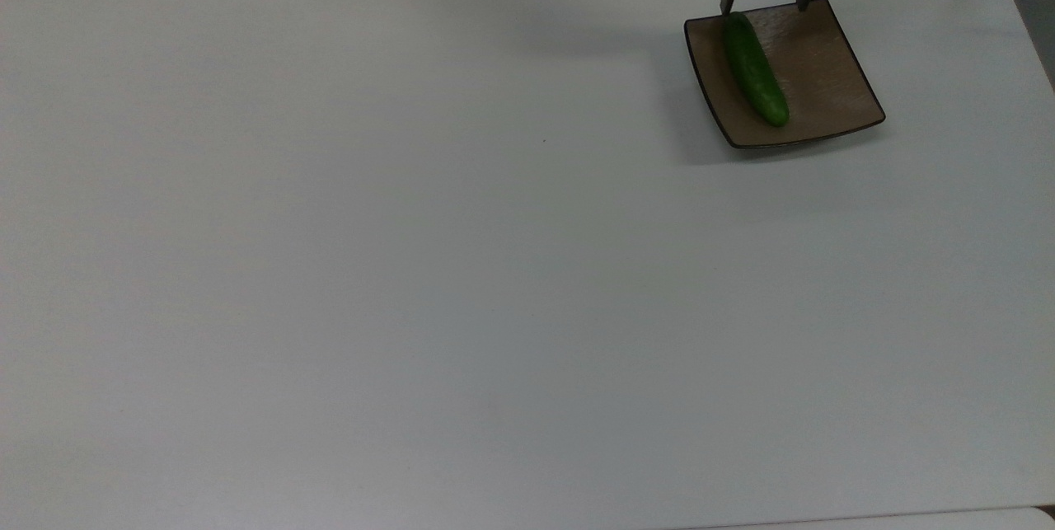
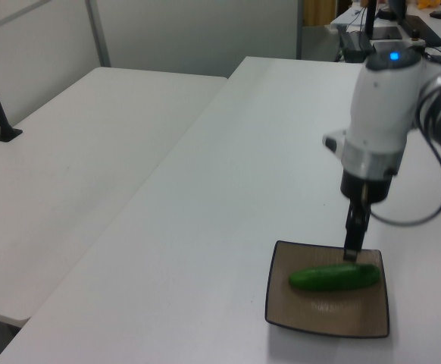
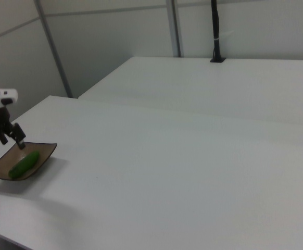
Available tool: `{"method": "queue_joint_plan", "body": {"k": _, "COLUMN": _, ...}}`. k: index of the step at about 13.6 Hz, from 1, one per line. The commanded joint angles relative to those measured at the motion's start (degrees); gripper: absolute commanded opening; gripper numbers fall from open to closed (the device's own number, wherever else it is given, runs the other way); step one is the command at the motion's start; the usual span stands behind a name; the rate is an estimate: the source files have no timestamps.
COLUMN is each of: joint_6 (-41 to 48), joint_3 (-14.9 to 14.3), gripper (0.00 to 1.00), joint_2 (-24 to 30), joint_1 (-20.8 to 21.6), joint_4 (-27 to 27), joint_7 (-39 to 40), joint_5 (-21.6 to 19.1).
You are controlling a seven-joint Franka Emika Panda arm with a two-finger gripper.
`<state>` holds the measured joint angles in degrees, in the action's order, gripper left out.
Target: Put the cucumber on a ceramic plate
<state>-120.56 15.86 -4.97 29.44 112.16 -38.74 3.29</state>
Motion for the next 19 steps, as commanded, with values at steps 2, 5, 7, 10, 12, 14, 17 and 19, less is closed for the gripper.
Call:
{"method": "queue_joint_plan", "body": {"k": 2, "joint_6": 14.79, "joint_3": 0.32, "gripper": 1.0, "joint_2": 5.41, "joint_1": -7.19, "joint_4": -7.47, "joint_7": -1.07, "joint_5": 0.14}}
{"method": "queue_joint_plan", "body": {"k": 5, "joint_6": 24.12, "joint_3": -4.06, "gripper": 1.0, "joint_2": 6.99, "joint_1": -9.31, "joint_4": -12.57, "joint_7": -0.72, "joint_5": -0.3}}
{"method": "queue_joint_plan", "body": {"k": 7, "joint_6": 26.51, "joint_3": -7.4, "gripper": 1.0, "joint_2": 7.78, "joint_1": -9.49, "joint_4": -14.6, "joint_7": -0.28, "joint_5": -0.3}}
{"method": "queue_joint_plan", "body": {"k": 10, "joint_6": 26.78, "joint_3": -10.75, "gripper": 1.0, "joint_2": 9.54, "joint_1": -12.03, "joint_4": -15.22, "joint_7": 4.62, "joint_5": -0.56}}
{"method": "queue_joint_plan", "body": {"k": 12, "joint_6": 26.95, "joint_3": -13.56, "gripper": 1.0, "joint_2": 10.24, "joint_1": -13.44, "joint_4": -15.31, "joint_7": 9.53, "joint_5": -1.61}}
{"method": "queue_joint_plan", "body": {"k": 14, "joint_6": 27.57, "joint_3": -15.93, "gripper": 1.0, "joint_2": 10.33, "joint_1": -13.53, "joint_4": -15.22, "joint_7": 13.33, "joint_5": -1.7}}
{"method": "queue_joint_plan", "body": {"k": 17, "joint_6": 26.96, "joint_3": -17.18, "gripper": 1.0, "joint_2": 10.07, "joint_1": -15.81, "joint_4": -14.52, "joint_7": 20.7, "joint_5": -1.79}}
{"method": "queue_joint_plan", "body": {"k": 19, "joint_6": 26.34, "joint_3": -17.26, "gripper": 1.0, "joint_2": 9.89, "joint_1": -16.26, "joint_4": -13.99, "joint_7": 27.72, "joint_5": -1.88}}
